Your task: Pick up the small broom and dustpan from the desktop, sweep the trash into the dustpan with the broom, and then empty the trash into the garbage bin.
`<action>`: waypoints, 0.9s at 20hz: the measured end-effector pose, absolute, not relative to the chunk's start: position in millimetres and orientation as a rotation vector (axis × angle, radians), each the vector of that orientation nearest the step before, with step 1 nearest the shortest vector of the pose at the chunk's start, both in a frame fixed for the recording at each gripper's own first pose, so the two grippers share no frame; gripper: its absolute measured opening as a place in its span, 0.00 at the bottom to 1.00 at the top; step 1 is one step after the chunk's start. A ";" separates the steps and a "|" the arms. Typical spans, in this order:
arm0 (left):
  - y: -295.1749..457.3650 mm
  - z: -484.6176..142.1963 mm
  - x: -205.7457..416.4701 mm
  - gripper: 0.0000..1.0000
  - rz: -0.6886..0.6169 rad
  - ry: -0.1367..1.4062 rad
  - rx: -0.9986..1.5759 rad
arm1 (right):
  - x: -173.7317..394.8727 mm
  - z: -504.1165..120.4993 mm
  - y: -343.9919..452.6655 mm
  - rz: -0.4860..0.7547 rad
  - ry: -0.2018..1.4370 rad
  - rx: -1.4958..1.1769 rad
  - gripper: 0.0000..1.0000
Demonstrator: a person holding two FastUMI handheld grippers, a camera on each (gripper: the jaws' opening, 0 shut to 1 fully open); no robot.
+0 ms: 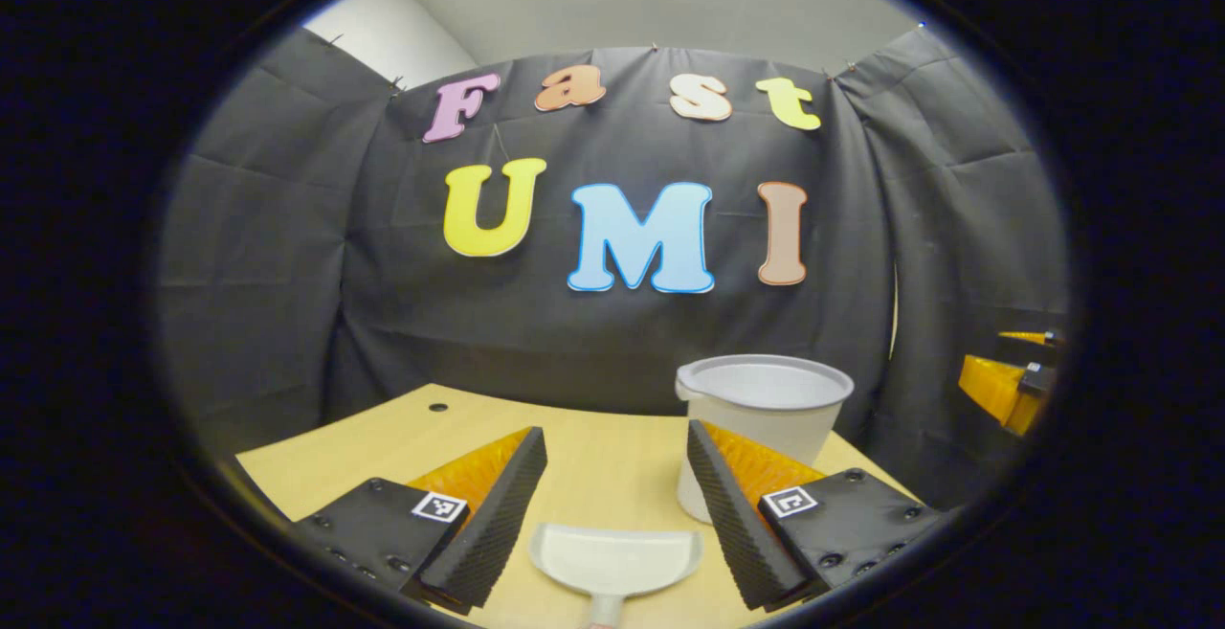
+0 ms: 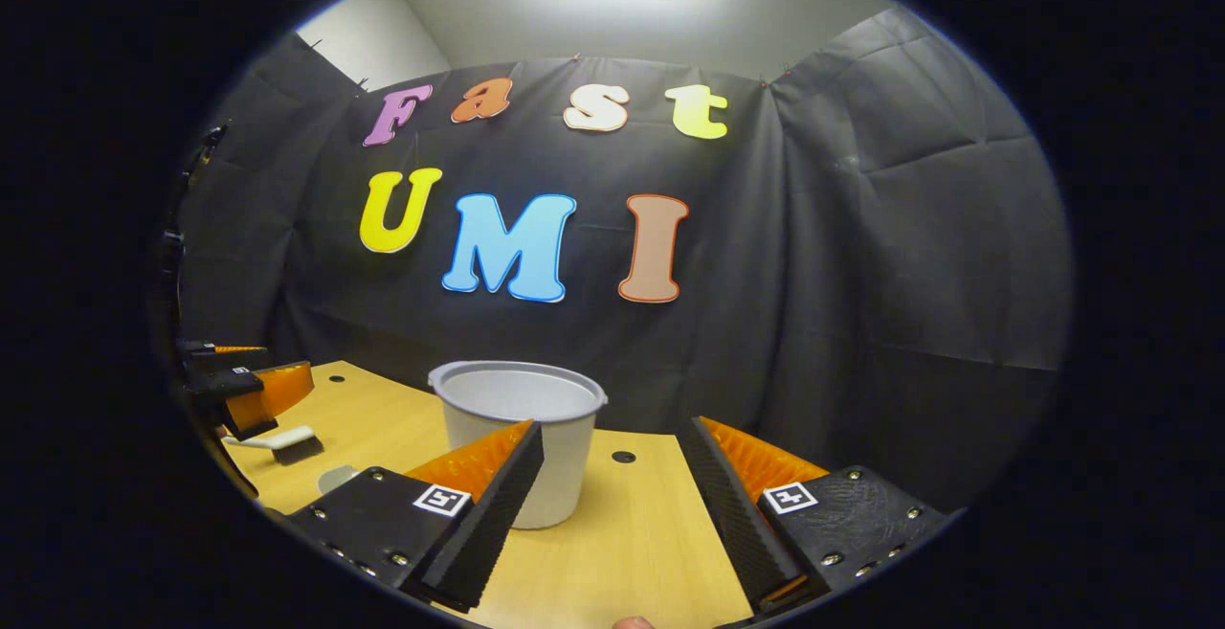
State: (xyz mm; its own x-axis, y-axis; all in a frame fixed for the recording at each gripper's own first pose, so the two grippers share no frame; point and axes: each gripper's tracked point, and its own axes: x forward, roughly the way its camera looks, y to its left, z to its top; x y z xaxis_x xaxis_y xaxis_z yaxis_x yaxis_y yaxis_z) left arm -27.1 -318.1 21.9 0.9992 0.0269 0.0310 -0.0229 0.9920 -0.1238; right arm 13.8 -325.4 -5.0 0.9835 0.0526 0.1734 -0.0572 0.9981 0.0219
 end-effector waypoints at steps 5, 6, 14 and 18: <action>-427.1 17.0 -22.9 0.94 0.000 -0.089 -0.198 | 29.8 -34.1 -423.6 0.021 -0.207 0.002 0.95; -450.5 5.5 -15.8 0.94 -0.019 -0.078 -0.186 | 35.4 -43.3 -439.7 0.002 -0.219 -0.005 0.95; -578.4 -82.4 53.0 0.95 -0.106 -0.115 -0.161 | 116.1 -135.7 -482.1 -0.012 -0.173 -0.004 0.96; -602.4 -102.7 81.0 0.94 -0.114 -0.151 -0.120 | 149.8 -149.0 -461.0 0.035 -0.223 0.049 0.95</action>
State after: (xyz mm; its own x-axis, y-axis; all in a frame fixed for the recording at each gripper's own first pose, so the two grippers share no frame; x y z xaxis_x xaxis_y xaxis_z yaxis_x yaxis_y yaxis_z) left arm 81.0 -602.4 -102.7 0.9822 -0.1039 0.1565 0.1220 0.9864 -0.1104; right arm 149.8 -461.0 -149.0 0.9747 0.0291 0.2216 -0.0399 0.9982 0.0444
